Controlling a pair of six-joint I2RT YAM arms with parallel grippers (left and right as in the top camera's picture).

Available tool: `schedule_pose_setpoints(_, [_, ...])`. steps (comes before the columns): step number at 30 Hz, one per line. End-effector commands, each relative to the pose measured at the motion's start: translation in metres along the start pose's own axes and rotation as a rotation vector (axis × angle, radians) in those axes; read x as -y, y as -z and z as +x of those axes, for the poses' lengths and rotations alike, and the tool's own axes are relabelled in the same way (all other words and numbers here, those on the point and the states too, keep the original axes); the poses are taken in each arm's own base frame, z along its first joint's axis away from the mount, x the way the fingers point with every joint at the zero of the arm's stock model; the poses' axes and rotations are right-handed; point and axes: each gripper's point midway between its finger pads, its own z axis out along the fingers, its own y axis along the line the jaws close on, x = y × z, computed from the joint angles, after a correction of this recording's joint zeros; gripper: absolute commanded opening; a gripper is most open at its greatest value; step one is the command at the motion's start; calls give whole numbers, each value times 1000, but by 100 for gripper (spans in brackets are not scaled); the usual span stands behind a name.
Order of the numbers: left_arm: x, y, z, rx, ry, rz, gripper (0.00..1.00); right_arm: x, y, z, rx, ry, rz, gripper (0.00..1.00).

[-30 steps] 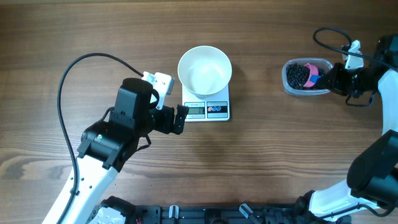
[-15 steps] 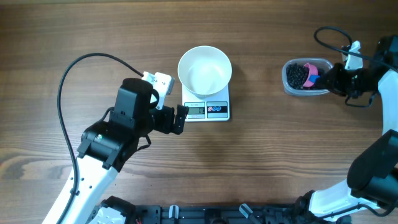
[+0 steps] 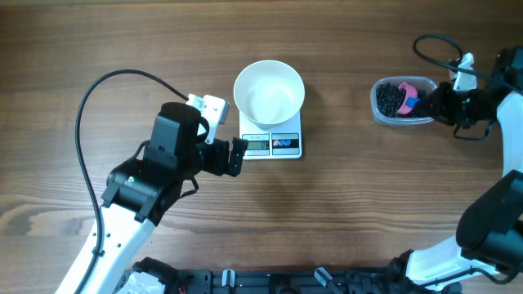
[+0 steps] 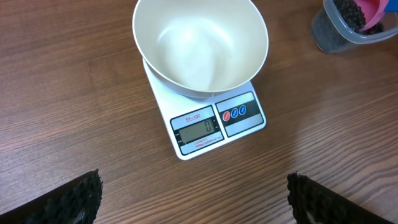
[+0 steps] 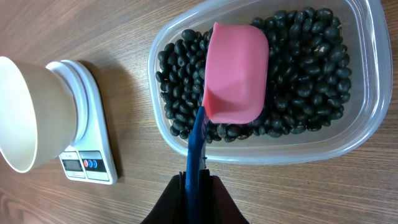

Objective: Scoop item into bowl and weigh 150g on scale
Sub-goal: 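Drag the scoop through the beans to fill it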

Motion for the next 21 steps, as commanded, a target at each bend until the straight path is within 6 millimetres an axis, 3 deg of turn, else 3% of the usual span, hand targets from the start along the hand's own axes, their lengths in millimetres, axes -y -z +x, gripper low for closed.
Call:
schedule_pose_setpoints(1, [-1, 0, -2, 3, 7, -8, 100, -11, -6, 1, -7, -20, -78, 4])
schedule_pose_setpoints(5, [-1, 0, -2, 3, 6, -8, 100, -8, -3, 9, -33, -27, -80, 4])
schedule_pose_setpoints(10, [-1, 0, -2, 3, 6, -8, 100, -9, 6, 1, 18, -50, -160, 4])
schedule_pose_setpoints(21, [-1, 0, -2, 3, 6, -8, 100, -3, 9, 0, 27, -69, -155, 4])
